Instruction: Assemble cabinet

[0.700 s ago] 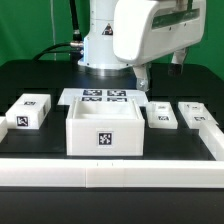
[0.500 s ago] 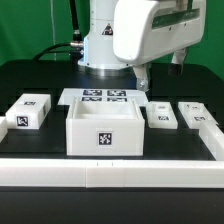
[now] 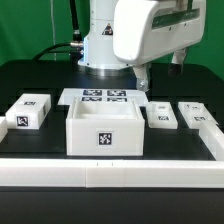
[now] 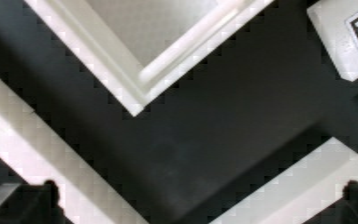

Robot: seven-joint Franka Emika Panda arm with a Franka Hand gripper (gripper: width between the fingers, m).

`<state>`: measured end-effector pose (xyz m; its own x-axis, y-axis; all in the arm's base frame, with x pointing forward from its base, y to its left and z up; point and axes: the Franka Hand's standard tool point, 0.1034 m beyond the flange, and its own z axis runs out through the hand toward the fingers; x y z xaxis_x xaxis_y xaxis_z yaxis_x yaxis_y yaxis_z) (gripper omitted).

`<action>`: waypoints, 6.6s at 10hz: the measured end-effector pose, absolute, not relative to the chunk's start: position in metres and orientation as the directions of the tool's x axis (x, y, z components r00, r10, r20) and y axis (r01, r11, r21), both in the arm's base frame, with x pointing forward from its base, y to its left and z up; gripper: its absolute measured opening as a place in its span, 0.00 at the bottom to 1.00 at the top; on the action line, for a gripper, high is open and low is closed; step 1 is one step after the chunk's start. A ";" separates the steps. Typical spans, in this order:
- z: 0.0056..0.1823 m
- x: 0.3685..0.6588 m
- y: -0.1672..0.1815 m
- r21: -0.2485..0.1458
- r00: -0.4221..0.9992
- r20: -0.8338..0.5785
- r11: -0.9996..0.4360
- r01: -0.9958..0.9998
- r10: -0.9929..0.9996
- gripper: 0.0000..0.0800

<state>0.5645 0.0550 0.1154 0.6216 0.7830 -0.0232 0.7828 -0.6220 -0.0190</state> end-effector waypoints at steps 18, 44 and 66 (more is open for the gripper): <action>0.087 0.515 0.023 -0.016 0.116 -0.036 -0.117 0.993 0.993 1.00; 0.024 0.440 0.001 -0.084 0.012 -0.001 -0.012 0.996 1.000 0.47; 0.022 0.501 0.046 -0.022 0.065 0.028 -0.065 0.998 0.997 0.05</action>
Offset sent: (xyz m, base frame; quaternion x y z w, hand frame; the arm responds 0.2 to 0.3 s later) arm -0.0254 -0.0075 -0.0039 -0.0399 0.0040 -0.1961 0.9798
